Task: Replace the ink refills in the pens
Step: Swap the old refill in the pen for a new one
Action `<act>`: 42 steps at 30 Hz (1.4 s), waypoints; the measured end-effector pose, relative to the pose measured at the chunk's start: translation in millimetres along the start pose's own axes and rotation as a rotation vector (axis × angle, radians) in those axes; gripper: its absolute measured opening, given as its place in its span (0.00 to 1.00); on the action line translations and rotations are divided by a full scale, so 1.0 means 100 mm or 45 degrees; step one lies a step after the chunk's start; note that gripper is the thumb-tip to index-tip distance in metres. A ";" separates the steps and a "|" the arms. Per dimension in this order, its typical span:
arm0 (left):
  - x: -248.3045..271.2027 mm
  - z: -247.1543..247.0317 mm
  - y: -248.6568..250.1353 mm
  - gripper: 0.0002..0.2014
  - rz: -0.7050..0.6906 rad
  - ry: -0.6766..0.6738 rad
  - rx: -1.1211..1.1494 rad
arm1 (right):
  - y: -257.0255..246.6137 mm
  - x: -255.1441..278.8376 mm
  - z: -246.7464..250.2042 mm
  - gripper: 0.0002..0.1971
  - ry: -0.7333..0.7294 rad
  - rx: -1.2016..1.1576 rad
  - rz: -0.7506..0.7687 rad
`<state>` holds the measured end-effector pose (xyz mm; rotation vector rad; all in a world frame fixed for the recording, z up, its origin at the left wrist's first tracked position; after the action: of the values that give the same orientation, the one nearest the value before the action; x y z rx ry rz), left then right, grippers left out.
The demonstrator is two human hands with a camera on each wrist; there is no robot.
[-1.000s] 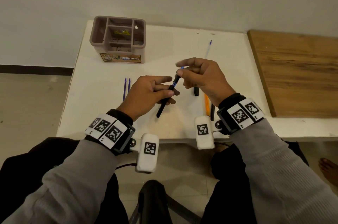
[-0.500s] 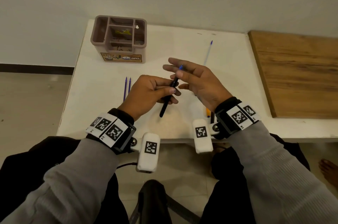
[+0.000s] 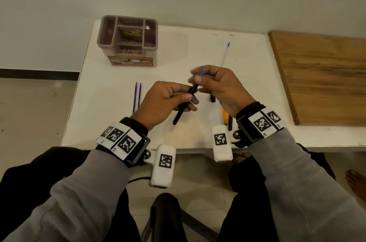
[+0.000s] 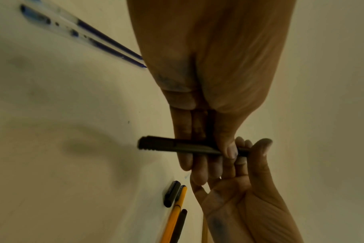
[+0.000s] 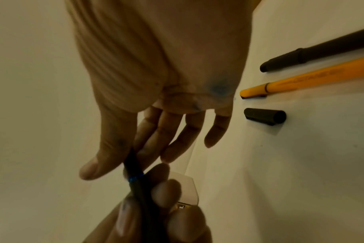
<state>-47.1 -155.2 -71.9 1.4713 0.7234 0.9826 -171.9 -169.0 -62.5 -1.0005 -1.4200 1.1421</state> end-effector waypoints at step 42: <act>-0.03 0.08 -0.26 0.09 0.218 0.130 -0.100 | 0.32 0.00 0.74 0.21 0.483 1.341 -0.452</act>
<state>-38.3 -157.5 -97.8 1.4397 0.6318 1.2112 -244.4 -173.0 -96.2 -0.1704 -0.4989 1.1270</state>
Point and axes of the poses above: each hand's wrist, its own x-axis away from the middle knuckle, its own z-axis out of the back of the hand, y = z × x, the point moved 10 cm from there along -x, towards the middle knuckle, and after that the axes turned 3 degrees about -x, right-handed, at the moved point
